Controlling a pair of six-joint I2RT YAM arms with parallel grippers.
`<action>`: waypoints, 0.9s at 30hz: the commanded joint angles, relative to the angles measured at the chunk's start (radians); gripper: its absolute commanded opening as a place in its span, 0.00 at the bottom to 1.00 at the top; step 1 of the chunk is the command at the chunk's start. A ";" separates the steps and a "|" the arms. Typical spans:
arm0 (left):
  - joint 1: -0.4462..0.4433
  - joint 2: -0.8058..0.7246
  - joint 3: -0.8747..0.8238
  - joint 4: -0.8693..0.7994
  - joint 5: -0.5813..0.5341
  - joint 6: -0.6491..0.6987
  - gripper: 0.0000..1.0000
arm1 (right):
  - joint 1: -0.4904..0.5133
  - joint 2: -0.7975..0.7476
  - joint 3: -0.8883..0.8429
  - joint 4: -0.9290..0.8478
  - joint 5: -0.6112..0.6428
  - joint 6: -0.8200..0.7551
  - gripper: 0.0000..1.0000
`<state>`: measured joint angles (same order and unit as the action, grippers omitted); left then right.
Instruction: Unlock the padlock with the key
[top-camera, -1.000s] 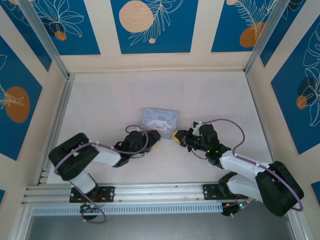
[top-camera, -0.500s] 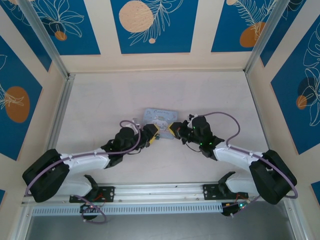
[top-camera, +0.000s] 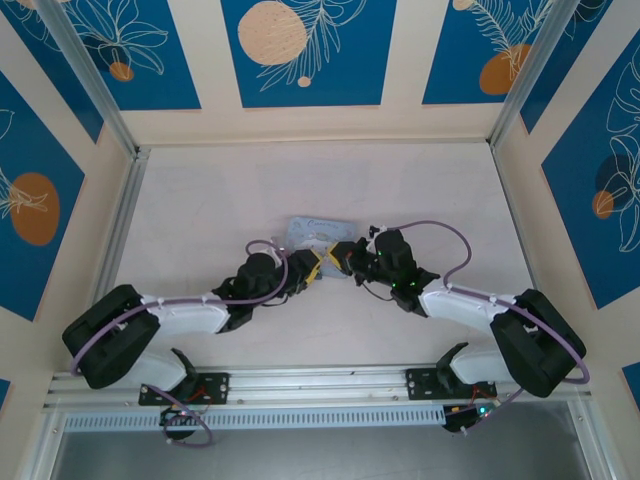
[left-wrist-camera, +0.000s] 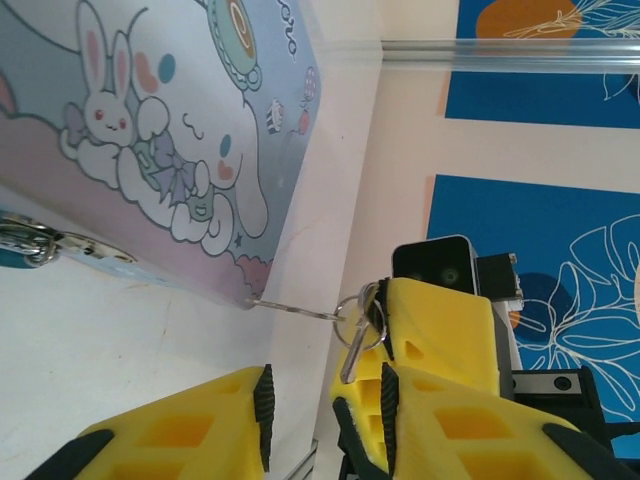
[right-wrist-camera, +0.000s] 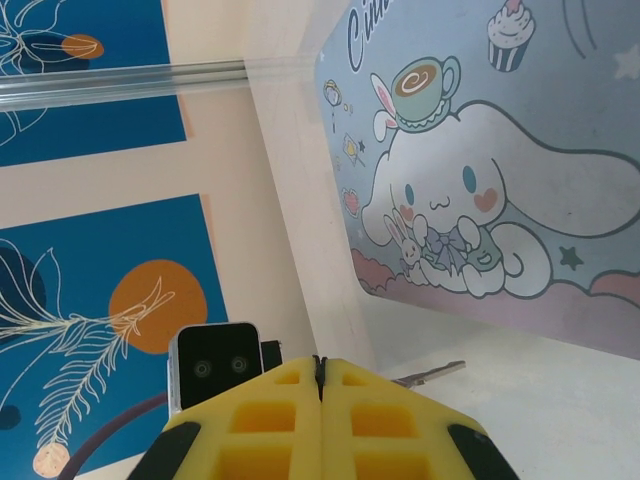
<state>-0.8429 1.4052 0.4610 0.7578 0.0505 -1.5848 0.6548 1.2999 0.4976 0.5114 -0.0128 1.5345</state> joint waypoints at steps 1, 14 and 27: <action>-0.005 0.023 0.031 0.071 -0.018 -0.016 0.31 | 0.012 0.017 0.025 0.028 0.027 0.016 0.00; -0.004 0.035 0.024 0.083 -0.041 -0.025 0.06 | 0.020 0.028 0.008 0.050 0.033 0.024 0.00; 0.016 0.024 0.018 0.038 -0.026 0.057 0.00 | -0.023 -0.057 -0.018 -0.040 -0.007 -0.037 0.58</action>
<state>-0.8394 1.4429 0.4709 0.8066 0.0254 -1.5875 0.6533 1.3056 0.4919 0.5133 -0.0013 1.5436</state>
